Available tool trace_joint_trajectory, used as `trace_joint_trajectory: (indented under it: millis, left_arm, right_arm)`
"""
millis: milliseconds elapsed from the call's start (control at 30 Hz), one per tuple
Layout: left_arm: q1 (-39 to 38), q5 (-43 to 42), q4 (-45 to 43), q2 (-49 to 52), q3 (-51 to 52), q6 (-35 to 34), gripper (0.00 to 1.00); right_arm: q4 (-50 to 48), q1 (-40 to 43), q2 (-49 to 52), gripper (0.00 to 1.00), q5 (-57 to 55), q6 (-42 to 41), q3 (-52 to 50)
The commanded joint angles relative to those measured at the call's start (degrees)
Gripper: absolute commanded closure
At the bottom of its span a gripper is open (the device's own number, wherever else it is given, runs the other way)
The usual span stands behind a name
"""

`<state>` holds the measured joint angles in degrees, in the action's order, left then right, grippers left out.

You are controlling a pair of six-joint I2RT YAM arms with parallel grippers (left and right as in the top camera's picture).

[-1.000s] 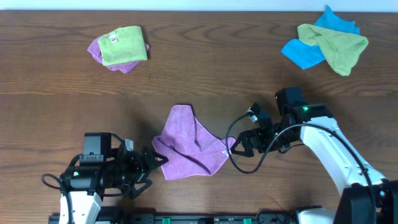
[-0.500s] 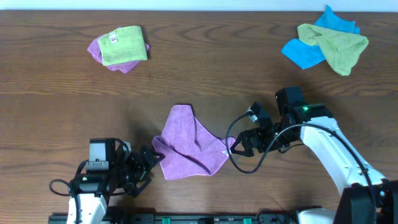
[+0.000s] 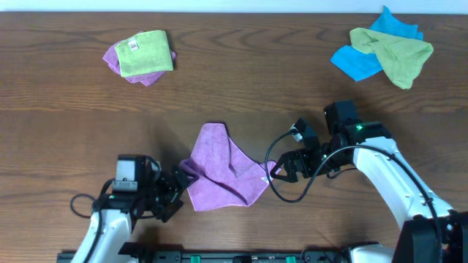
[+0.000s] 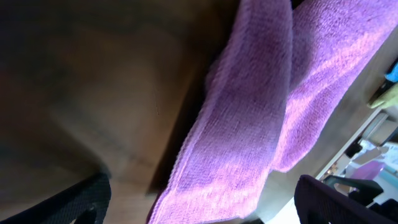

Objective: Fold the cloth
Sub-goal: 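Grasp opposite corners of the purple cloth with left and right grippers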

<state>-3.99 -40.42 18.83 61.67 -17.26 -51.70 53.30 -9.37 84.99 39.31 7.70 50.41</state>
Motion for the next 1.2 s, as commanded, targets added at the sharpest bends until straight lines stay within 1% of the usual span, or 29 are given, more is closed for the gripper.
trace_joint_trajectory:
  millis: [0, 67, 133, 167, 233, 267, 300, 433, 733, 867, 967, 1067, 1167]
  left_arm:
    - [-2.45, 0.07, -3.19, 3.67, 0.22, -2.56, 0.01]
    - [-3.78, -0.2, -5.64, 5.38, 0.22, -4.15, 0.0]
    - [-5.2, -0.28, -7.67, 6.25, 0.22, -5.88, 0.2]
    - [-5.97, -0.28, -8.74, 6.49, 0.22, -6.8, 0.25]
    - [-7.76, -0.04, -10.62, 6.47, 0.22, -8.13, 0.28]
    - [-8.52, -0.04, -11.28, 6.49, 0.22, -8.55, 0.34]
    - [-9.33, 0.0, -11.76, 6.47, 0.22, -9.11, 0.44]
    - [-10.71, -0.07, -12.07, 6.47, 0.22, -10.47, 0.94]
    - [-10.67, -1.77, -15.04, 6.47, -0.7, -11.78, 0.94]
    - [-10.67, -3.17, -15.04, 6.47, -2.08, -11.76, 0.94]
    - [-10.67, -4.98, -15.02, 6.47, -3.72, -11.72, 0.94]
    - [-10.67, -6.19, -14.99, 6.45, -4.59, -11.74, 0.94]
    - [-10.67, -7.3, -14.99, 6.47, -4.68, -11.72, 0.94]
  right_arm:
    - [0.0, 0.35, -0.68, 0.01, 1.64, -1.03, -0.31]
    - [0.0, 0.35, -0.68, 0.01, 1.64, -1.03, -0.31]
    - [-0.02, 0.35, -0.68, 0.01, 1.62, -1.03, -0.31]
    - [-0.09, 0.35, -0.68, 0.01, 1.57, -1.03, -0.31]
    - [-0.44, 0.35, -0.68, 0.01, 1.4, -1.03, -0.31]
    - [-0.66, 0.35, -0.68, 0.01, 1.4, -1.03, -0.31]
    - [-0.85, 0.35, -0.68, 0.01, 1.4, -1.03, -0.31]
    - [-1.05, 0.35, -0.68, 0.01, -0.42, -1.09, -0.31]
    - [-1.66, 0.35, -0.66, 0.01, -6.32, -1.07, -0.85]
    - [-6.38, 0.33, -0.63, 0.02, -6.54, -3.5, -4.98]
    - [-11.87, 0.28, -0.63, 0.07, -5.95, -6.56, -9.55]
    - [-16.22, 0.28, -0.63, 0.18, -4.7, -8.17, -12.02]
    - [-19.32, 0.11, -0.63, 0.21, -4.33, -9.64, -13.03]
